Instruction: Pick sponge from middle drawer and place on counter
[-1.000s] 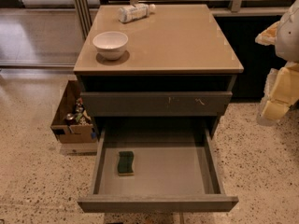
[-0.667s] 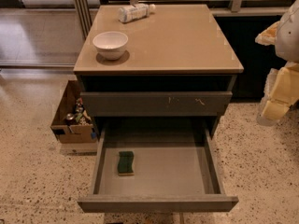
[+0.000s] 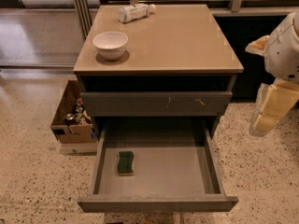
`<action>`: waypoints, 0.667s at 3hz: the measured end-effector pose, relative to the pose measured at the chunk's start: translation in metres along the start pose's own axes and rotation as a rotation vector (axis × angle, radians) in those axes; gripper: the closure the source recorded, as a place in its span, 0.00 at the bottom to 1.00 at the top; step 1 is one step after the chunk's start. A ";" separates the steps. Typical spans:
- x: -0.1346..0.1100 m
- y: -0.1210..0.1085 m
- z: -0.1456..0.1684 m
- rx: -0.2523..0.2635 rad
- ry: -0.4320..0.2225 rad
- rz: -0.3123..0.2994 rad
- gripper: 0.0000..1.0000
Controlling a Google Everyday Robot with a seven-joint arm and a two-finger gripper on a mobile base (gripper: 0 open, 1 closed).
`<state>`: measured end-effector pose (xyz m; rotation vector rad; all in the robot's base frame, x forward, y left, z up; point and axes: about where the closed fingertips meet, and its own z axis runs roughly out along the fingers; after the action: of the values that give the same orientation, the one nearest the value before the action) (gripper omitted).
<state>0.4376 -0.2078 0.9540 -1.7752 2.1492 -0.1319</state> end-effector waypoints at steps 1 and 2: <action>-0.003 0.012 0.038 -0.050 -0.031 -0.043 0.00; -0.003 0.022 0.082 -0.098 -0.055 -0.077 0.00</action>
Offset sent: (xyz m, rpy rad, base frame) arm 0.0145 0.0294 -0.1429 0.0695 0.1254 0.1674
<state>0.4441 -0.1882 0.8711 -1.8939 2.0828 0.0039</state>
